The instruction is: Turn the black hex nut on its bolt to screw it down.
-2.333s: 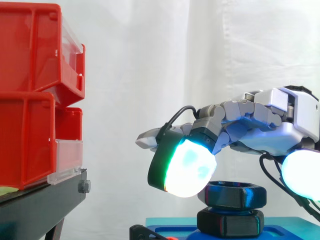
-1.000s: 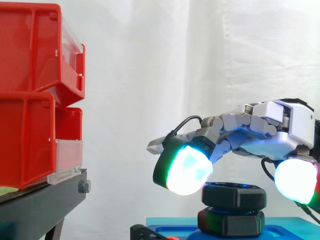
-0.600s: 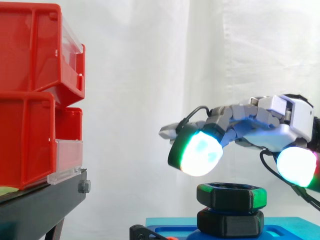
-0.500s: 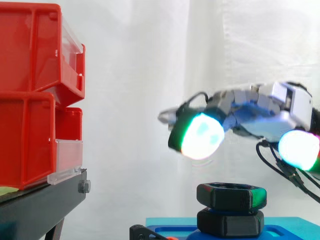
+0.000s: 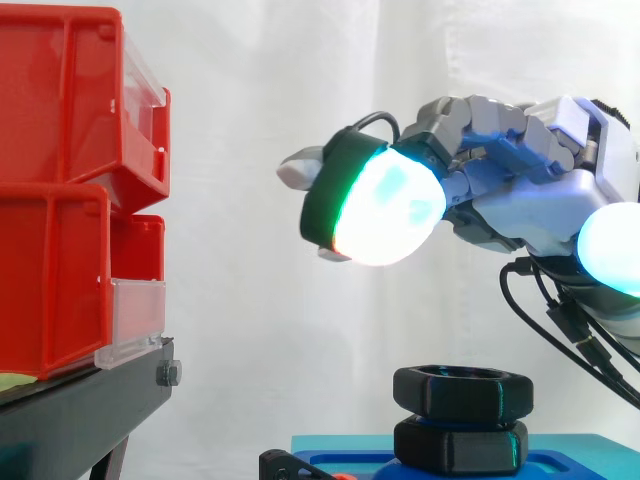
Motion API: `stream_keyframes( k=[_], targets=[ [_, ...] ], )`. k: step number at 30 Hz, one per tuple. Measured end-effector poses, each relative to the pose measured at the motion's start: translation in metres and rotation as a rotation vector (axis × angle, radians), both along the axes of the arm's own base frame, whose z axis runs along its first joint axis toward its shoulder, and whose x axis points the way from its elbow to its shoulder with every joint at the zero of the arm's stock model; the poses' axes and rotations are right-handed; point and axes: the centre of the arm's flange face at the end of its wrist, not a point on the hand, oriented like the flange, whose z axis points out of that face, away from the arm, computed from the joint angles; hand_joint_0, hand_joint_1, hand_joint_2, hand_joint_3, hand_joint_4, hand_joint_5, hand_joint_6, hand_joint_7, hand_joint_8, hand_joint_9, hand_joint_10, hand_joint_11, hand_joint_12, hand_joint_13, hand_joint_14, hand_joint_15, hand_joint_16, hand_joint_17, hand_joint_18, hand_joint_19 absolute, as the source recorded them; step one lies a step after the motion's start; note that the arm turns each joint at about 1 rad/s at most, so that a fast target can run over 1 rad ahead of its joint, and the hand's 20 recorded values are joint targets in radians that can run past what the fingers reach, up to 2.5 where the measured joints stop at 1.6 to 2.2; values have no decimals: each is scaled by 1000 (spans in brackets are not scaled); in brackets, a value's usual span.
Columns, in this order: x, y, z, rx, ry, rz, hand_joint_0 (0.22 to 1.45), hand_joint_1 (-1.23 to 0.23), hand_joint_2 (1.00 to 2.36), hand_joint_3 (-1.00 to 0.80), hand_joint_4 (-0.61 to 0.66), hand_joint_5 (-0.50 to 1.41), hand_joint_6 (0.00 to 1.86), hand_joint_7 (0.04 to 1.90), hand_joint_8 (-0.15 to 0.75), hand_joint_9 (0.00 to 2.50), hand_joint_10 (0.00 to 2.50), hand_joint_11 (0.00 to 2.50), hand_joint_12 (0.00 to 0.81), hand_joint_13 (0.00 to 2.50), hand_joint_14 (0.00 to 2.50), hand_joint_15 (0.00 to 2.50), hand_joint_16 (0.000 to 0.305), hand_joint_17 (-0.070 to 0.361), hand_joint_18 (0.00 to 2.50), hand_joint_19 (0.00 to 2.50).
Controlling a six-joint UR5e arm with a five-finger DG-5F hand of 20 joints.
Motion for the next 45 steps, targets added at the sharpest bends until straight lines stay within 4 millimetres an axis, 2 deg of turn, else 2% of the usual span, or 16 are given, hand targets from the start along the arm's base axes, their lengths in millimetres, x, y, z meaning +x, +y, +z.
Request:
stream_keyframes(
  k=[4, 7, 16, 24, 31, 37, 45],
  targets=[
    [2, 26, -10, 3, 5, -7, 531, -387, 1000, -500, 236, -109, 502, 859, 311, 617, 4, 184, 331, 369, 1, 63, 54, 121, 333, 482],
    [3, 38, -14, 6, 11, -6, 532, -390, 1000, -500, 239, -109, 502, 858, 311, 616, 7, 187, 331, 368, 1, 60, 54, 121, 334, 482],
    [3, 51, -19, 7, 36, 2, 533, -393, 1000, -500, 236, -109, 502, 859, 313, 612, 4, 182, 330, 368, 1, 61, 54, 121, 338, 485],
    [9, 53, -46, 17, 49, 6, 535, -395, 1000, -500, 238, -109, 502, 862, 312, 612, 5, 179, 330, 367, 1, 60, 54, 121, 338, 482],
    [12, 48, -49, 34, 35, -2, 535, -395, 1000, -500, 241, -108, 502, 861, 311, 607, 5, 185, 330, 368, 1, 61, 53, 120, 340, 483],
    [14, 43, -67, 40, 44, -9, 535, -395, 1000, -500, 239, -107, 502, 862, 313, 609, 5, 185, 331, 369, 2, 63, 53, 120, 338, 482],
    [14, 33, -71, 43, 32, -20, 535, -395, 1000, -500, 235, -109, 502, 868, 312, 609, 4, 186, 330, 369, 3, 63, 52, 118, 335, 483]
  ],
)
